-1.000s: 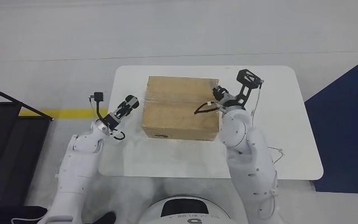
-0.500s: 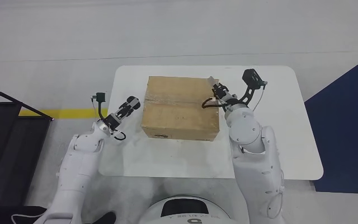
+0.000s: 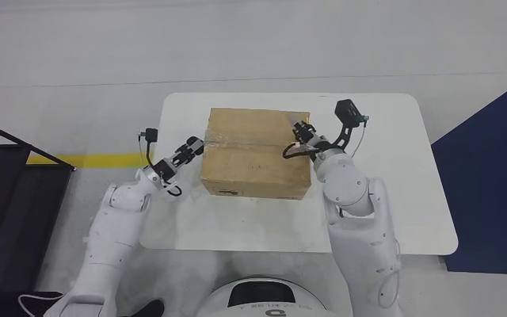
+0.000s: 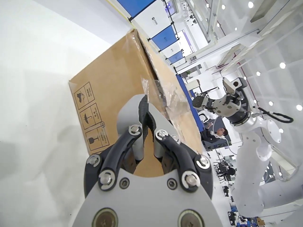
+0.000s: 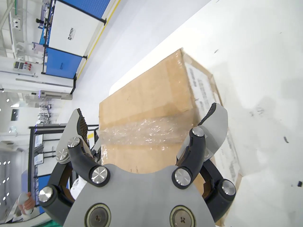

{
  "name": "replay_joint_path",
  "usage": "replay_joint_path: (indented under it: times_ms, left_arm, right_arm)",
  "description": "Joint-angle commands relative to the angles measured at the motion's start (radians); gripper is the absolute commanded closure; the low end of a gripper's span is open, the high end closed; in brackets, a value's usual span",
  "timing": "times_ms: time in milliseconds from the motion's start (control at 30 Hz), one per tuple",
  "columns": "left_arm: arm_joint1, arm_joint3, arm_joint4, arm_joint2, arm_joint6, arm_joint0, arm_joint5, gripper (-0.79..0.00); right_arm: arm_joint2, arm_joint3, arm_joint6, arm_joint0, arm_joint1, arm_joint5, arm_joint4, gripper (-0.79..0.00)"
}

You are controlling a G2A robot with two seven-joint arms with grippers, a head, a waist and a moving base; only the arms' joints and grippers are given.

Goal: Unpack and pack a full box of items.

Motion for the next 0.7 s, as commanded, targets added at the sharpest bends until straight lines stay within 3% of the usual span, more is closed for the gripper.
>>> replay_joint_path:
  times_ms: [0,667]
  left_arm:
    - [0.001,-0.021,0.020,0.003,0.020,0.010,0.014,0.000]
    - [0.008,-0.064,0.024,-0.003,0.041,0.042,0.050,0.000]
  right_arm:
    - [-0.001,0.019,0.016,0.017,0.000,-0.005,0.037,-0.785]
    - [-0.002,0.027,0.038,0.045,0.005,-0.042,0.097,-0.785]
